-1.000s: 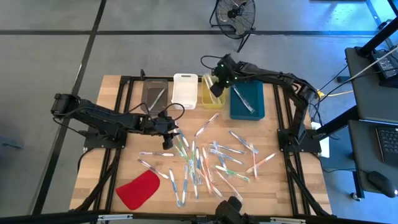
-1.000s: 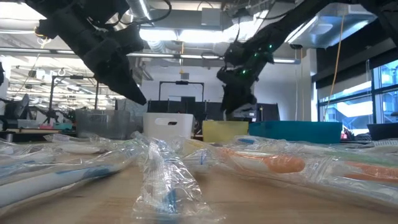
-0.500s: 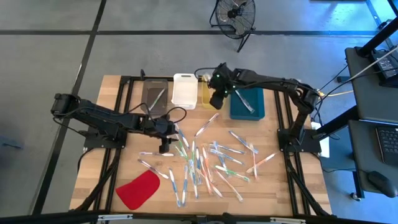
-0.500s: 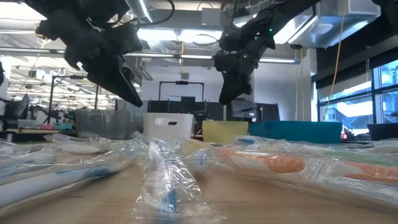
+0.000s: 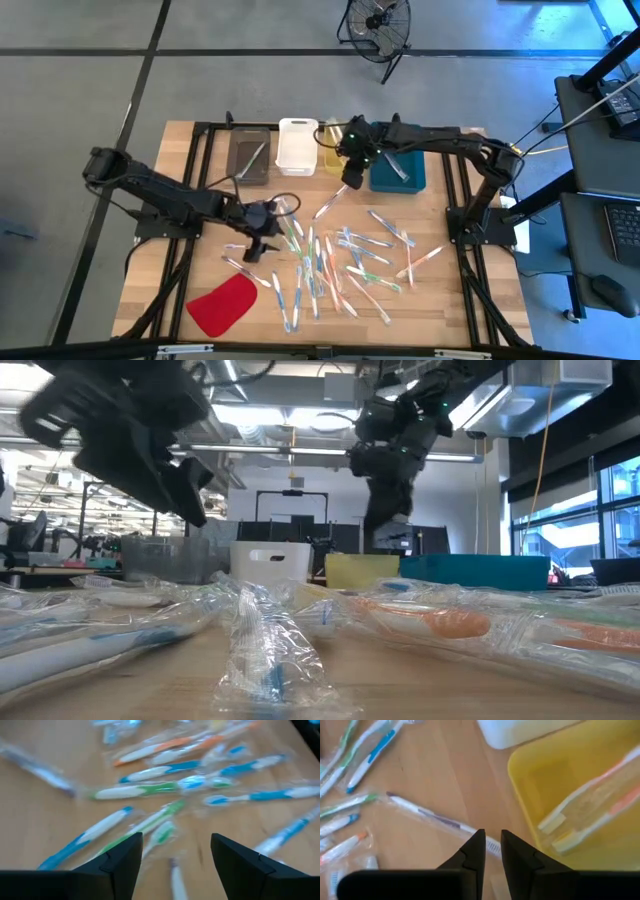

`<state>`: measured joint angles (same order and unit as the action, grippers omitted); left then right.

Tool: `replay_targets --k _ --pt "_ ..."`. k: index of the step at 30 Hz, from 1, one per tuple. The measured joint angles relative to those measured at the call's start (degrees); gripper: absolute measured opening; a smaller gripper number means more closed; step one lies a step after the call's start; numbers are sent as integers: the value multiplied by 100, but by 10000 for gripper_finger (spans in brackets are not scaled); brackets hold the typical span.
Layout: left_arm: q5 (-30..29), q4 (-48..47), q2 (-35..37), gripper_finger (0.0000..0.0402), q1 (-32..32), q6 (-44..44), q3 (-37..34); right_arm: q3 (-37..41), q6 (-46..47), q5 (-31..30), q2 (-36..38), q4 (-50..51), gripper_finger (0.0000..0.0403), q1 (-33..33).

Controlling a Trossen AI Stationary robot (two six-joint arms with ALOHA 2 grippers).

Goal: Pick & Place Toothbrushes
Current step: Put the blue toothbrush into the white bin

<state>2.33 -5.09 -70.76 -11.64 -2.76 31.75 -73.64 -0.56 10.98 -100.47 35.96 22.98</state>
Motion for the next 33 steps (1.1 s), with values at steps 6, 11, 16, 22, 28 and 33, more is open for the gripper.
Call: replay_targets --k 6,11,16,22,28,33 --pt "-73 195 0 227 -401 159 2 827 315 42 612 -534 51 -85" --pt "-84 375 -3 222 -659 97 54 1421 584 43 1183 -996 46 -257" --pt "-202 199 -199 219 -874 281 532 2013 889 42 1678 -1542 43 -494" --pt "-429 -836 -627 219 -983 575 1173 2707 1159 42 2123 -2271 47 -785" --pt "-213 -1142 -1102 219 -1029 612 1486 3282 1549 44 2372 -2989 61 -1037" --pt "80 -1154 -1489 219 -1240 629 1684 3496 1668 -65 2379 -3345 72 -1232"
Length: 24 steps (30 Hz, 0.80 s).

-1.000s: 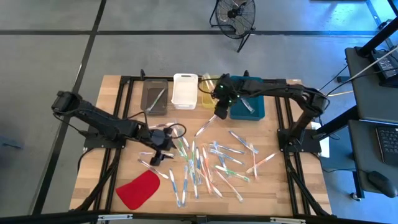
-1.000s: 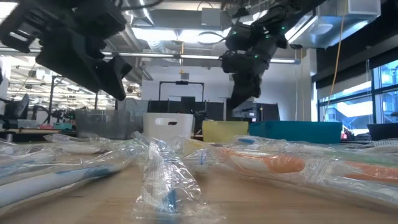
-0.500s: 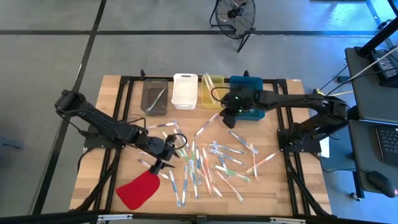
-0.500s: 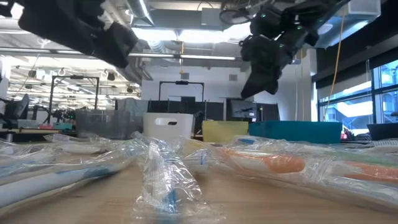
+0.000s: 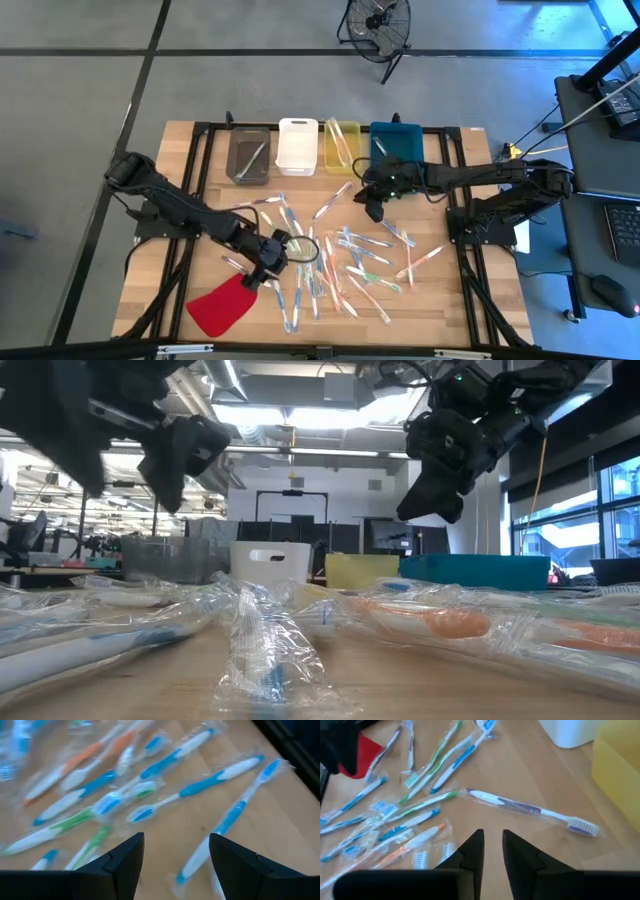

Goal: Pick & Place Toothbrushes
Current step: Put the blue toothbrush into the white bin

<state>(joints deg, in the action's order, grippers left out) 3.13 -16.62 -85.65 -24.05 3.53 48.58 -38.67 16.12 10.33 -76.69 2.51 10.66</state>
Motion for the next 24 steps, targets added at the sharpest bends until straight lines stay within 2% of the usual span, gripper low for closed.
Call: replay_targets --k 6,12,24 --pt "140 0 -388 219 -288 27 222 22 146 -442 0 -118 82 -148" --pt "134 6 -806 219 -491 31 457 22 170 -450 0 -407 82 -178" --pt "182 4 -1747 219 -605 81 848 22 257 -448 -2 -443 55 -178"
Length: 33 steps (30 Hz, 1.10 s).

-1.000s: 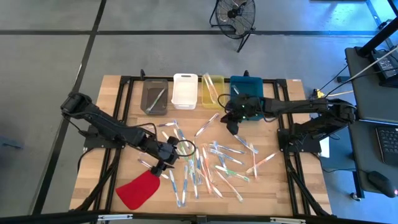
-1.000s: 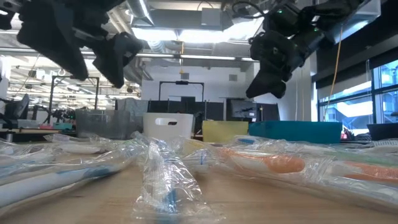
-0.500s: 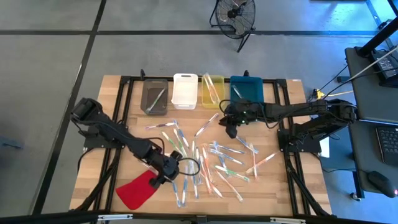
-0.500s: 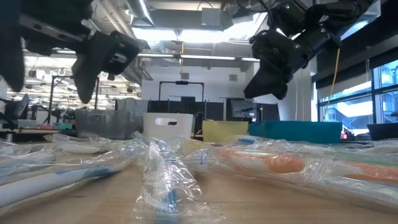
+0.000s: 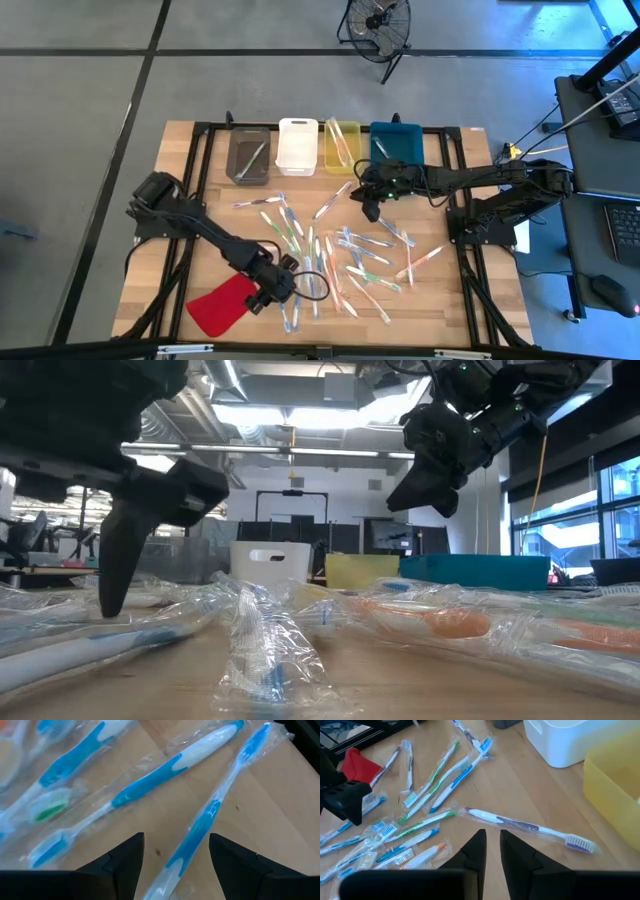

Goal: Pick & Place Toothbrushes
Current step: Put the blue toothbrush into the white bin

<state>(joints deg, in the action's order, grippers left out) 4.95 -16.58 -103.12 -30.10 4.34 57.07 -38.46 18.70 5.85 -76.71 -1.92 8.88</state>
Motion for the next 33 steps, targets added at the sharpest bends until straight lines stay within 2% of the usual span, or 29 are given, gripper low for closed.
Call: replay_targets --k 10,23,33 --pt "5 15 -209 210 -25 -30 43 0 -2 15 0 -2 38 0" --pt "-126 -139 -171 92 -21 463 32 0 -4 15 -2 -1 36 0" --pt "-87 -305 -161 57 21 688 36 0 20 15 -4 -3 57 0"
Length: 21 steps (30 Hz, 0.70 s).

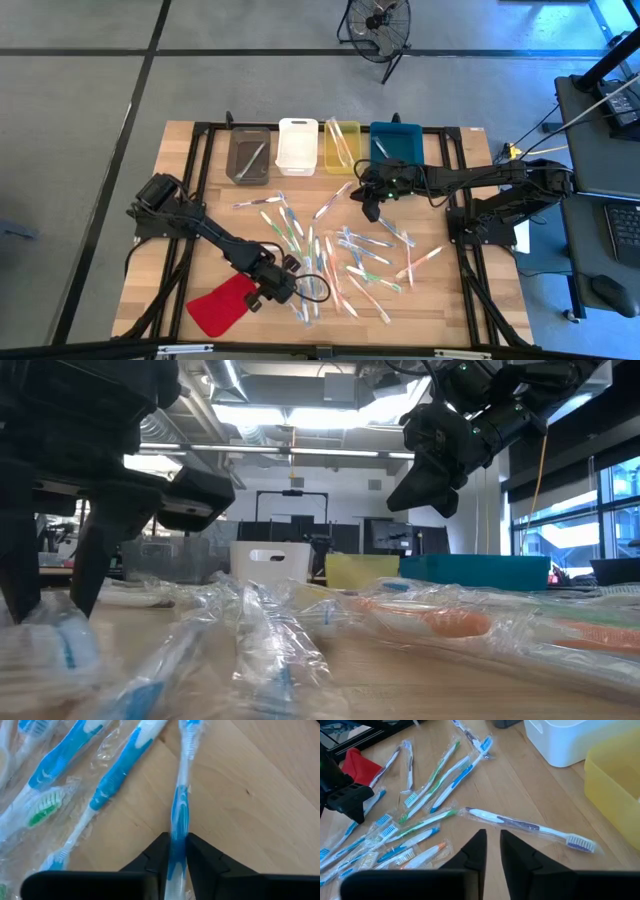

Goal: Pick & Place Toothbrushes
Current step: Put the blue toothbrush into the white bin

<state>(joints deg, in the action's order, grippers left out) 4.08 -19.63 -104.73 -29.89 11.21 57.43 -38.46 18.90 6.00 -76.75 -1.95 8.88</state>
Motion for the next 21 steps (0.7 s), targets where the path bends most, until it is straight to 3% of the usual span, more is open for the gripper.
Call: replay_targets --k 12,21 --pt "-266 -759 435 37 4 201 -39 0 15 0 0 0 69 0" --pt "-497 -951 884 23 219 8 -31 0 -14 0 0 0 49 -20"
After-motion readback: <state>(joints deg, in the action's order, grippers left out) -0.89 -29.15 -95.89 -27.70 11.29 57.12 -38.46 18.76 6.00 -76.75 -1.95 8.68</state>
